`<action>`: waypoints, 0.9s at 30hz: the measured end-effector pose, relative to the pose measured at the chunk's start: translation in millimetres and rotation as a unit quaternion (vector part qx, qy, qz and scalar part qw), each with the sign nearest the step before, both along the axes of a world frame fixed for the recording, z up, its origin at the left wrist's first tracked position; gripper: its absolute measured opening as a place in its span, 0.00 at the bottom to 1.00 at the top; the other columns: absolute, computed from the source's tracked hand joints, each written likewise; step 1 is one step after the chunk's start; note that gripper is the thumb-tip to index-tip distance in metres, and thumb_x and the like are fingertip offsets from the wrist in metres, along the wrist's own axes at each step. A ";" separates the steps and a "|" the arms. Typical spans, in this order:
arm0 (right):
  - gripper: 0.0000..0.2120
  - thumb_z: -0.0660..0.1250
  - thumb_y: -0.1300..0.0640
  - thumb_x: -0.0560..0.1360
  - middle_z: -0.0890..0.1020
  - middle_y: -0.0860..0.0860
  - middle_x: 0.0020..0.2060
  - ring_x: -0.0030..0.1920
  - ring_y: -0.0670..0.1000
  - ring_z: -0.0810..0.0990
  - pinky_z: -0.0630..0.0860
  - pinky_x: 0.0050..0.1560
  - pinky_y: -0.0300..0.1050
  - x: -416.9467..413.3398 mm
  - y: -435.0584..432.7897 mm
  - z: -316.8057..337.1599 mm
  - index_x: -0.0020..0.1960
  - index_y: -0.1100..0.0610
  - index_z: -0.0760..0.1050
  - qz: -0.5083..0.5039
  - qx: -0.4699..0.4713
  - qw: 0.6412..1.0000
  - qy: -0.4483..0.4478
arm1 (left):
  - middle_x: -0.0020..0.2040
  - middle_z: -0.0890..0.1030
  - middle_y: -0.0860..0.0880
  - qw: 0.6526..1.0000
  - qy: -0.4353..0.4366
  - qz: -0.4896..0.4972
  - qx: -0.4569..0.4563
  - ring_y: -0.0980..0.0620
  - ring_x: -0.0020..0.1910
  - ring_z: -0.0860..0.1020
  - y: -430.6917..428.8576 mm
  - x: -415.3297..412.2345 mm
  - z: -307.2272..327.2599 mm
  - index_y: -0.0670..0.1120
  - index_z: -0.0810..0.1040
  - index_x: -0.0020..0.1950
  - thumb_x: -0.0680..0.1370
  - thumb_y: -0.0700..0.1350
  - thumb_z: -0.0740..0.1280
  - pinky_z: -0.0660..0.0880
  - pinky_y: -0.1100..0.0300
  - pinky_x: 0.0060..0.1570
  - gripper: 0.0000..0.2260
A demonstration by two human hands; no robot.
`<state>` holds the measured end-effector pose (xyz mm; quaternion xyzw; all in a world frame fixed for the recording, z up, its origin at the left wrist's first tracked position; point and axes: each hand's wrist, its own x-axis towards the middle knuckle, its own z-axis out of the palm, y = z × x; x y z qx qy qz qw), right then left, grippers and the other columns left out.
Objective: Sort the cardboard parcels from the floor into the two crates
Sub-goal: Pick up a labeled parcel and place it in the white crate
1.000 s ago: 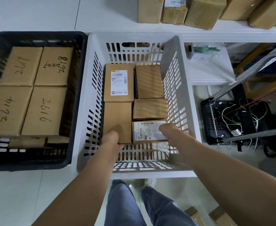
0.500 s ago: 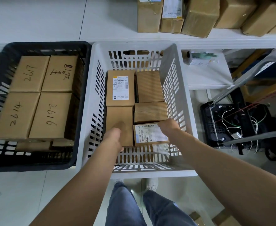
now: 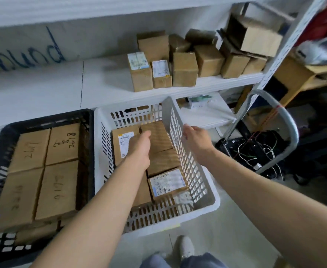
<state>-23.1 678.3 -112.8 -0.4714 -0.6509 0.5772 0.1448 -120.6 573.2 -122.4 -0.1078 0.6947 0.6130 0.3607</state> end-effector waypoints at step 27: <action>0.20 0.60 0.47 0.78 0.82 0.61 0.53 0.56 0.60 0.79 0.74 0.59 0.54 420.5 -124.3 30.9 0.49 0.64 0.79 -0.649 0.044 0.759 -0.013 | 0.44 0.76 0.50 0.699 -0.047 -0.702 0.130 0.49 0.47 0.74 50.2 394.3 33.3 0.48 0.75 0.46 0.80 0.47 0.61 0.69 0.58 0.51 0.07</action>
